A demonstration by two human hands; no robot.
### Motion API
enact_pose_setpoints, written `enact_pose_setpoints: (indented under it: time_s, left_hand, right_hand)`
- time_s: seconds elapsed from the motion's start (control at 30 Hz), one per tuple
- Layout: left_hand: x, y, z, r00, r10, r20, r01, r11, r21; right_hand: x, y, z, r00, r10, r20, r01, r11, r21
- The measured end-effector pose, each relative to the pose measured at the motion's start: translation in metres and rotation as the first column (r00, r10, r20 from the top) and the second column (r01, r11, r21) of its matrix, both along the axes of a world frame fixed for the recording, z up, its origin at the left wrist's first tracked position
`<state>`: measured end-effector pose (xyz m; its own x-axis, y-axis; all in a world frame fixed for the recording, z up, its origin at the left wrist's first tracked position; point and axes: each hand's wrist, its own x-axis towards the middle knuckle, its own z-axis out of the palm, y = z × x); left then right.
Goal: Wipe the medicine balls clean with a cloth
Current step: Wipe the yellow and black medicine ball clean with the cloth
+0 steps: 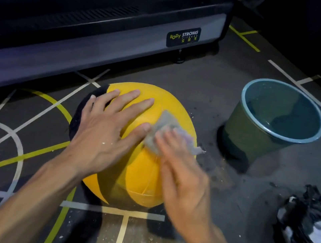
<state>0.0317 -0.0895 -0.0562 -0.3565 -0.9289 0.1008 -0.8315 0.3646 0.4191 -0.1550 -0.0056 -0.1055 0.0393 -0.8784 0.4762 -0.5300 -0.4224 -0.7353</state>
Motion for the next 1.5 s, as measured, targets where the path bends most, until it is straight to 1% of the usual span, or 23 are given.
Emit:
enact_pose_setpoints:
  time_s: [0.07, 0.13, 0.2, 0.27, 0.3, 0.37, 0.47, 0.53, 0.6, 0.7, 0.77, 0.8, 0.9, 0.97, 1.03, 1.07, 1.13, 1.2, 1.27, 1.33, 1.4, 1.47, 1.5]
  left_hand:
    - [0.012, 0.002, -0.001, 1.000, -0.012, -0.027, 0.013, 1.000, 0.006]
    - [0.018, 0.007, -0.002, 0.998, -0.028, -0.049, 0.029, 0.999, 0.020]
    - [0.021, 0.012, -0.004, 0.997, -0.029, -0.073, 0.031, 0.999, 0.025]
    - [0.022, 0.016, -0.006, 0.995, -0.031, -0.098, 0.035, 0.999, 0.041]
    - [0.022, 0.018, -0.006, 0.994, -0.035, -0.107, 0.040, 0.998, 0.048]
    - [0.021, 0.018, -0.006, 0.992, -0.034, -0.125, 0.042, 0.997, 0.059]
    - [0.025, 0.013, -0.004, 0.982, 0.006, -0.191, 0.012, 0.996, 0.094]
    - [0.030, 0.013, -0.003, 0.973, 0.009, -0.232, 0.015, 0.995, 0.099]
    - [0.034, 0.014, -0.004, 0.973, 0.008, -0.231, 0.015, 0.995, 0.096]
    - [0.035, 0.012, -0.006, 0.975, 0.012, -0.221, 0.015, 0.993, 0.120]
    - [0.034, 0.012, -0.006, 0.978, -0.002, -0.206, 0.027, 0.993, 0.119]
    - [0.033, 0.013, -0.006, 0.979, -0.006, -0.205, 0.031, 0.993, 0.118]
    - [0.036, 0.012, -0.006, 0.975, 0.001, -0.220, 0.025, 0.993, 0.116]
    - [0.040, 0.012, -0.006, 0.973, 0.001, -0.231, 0.024, 0.994, 0.109]
    - [0.041, 0.013, -0.007, 0.971, 0.003, -0.238, 0.027, 0.992, 0.122]
    - [0.040, 0.013, -0.007, 0.971, 0.003, -0.240, 0.028, 0.992, 0.126]
    - [0.040, 0.012, -0.007, 0.970, 0.007, -0.244, 0.027, 0.991, 0.133]
    - [0.039, 0.009, -0.006, 0.968, 0.011, -0.250, 0.024, 0.990, 0.137]
    - [0.041, 0.004, -0.005, 0.969, 0.026, -0.247, 0.009, 0.990, 0.137]
    - [0.044, -0.002, -0.005, 0.966, 0.047, -0.253, -0.011, 0.990, 0.142]
    - [0.048, -0.007, -0.006, 0.960, 0.056, -0.275, -0.019, 0.990, 0.137]
    - [0.051, -0.007, -0.008, 0.954, 0.060, -0.295, -0.017, 0.989, 0.145]
    - [0.051, -0.007, -0.008, 0.951, 0.061, -0.303, -0.016, 0.989, 0.150]
  right_hand:
    - [0.005, 0.014, -0.011, 0.934, 0.190, -0.301, -0.236, 0.964, -0.123]
    - [-0.011, 0.007, -0.012, 0.816, 0.250, -0.521, -0.387, 0.906, -0.172]
    - [-0.029, -0.016, -0.009, 0.880, 0.221, -0.420, -0.302, 0.943, -0.138]
    - [-0.044, -0.044, -0.001, 0.992, -0.001, -0.125, 0.002, 1.000, 0.006]
    - [-0.045, -0.053, 0.003, 0.993, -0.118, -0.003, 0.118, 0.988, 0.103]
    - [-0.027, -0.052, 0.011, 0.976, -0.196, 0.100, 0.177, 0.970, 0.168]
    - [0.019, -0.015, 0.015, 0.998, 0.061, -0.026, -0.062, 0.998, -0.023]
    - [0.029, 0.002, 0.013, 0.935, 0.239, -0.260, -0.272, 0.957, -0.099]
    - [0.014, -0.008, 0.010, 0.876, 0.256, -0.410, -0.334, 0.933, -0.131]
    - [-0.012, -0.039, 0.010, 0.985, 0.051, -0.167, -0.056, 0.998, -0.031]
    - [-0.019, -0.057, 0.019, 0.989, -0.145, 0.008, 0.144, 0.985, 0.096]
    - [-0.016, -0.058, 0.022, 0.988, -0.155, 0.025, 0.152, 0.982, 0.108]
    - [0.014, -0.025, 0.022, 0.990, 0.093, -0.109, -0.095, 0.995, -0.007]
    - [0.025, 0.002, 0.017, 0.920, 0.259, -0.294, -0.291, 0.954, -0.072]
    - [0.013, 0.001, 0.010, 0.873, 0.284, -0.397, -0.352, 0.930, -0.110]
    - [0.003, -0.007, 0.007, 0.908, 0.252, -0.333, -0.305, 0.945, -0.116]
    - [-0.013, -0.026, 0.004, 0.997, 0.027, -0.074, -0.028, 1.000, -0.009]
    - [-0.020, -0.039, 0.006, 0.964, -0.231, 0.130, 0.210, 0.965, 0.159]
    - [-0.006, -0.031, 0.008, 0.960, -0.228, 0.164, 0.203, 0.966, 0.159]
    - [0.020, -0.007, 0.007, 0.994, 0.014, 0.108, -0.011, 0.999, -0.033]
    - [0.042, 0.018, -0.005, 0.949, 0.253, -0.189, -0.283, 0.947, -0.154]
    - [0.042, 0.022, -0.022, 0.838, 0.261, -0.479, -0.395, 0.896, -0.202]
    - [0.035, 0.016, -0.026, 0.821, 0.229, -0.524, -0.386, 0.897, -0.213]
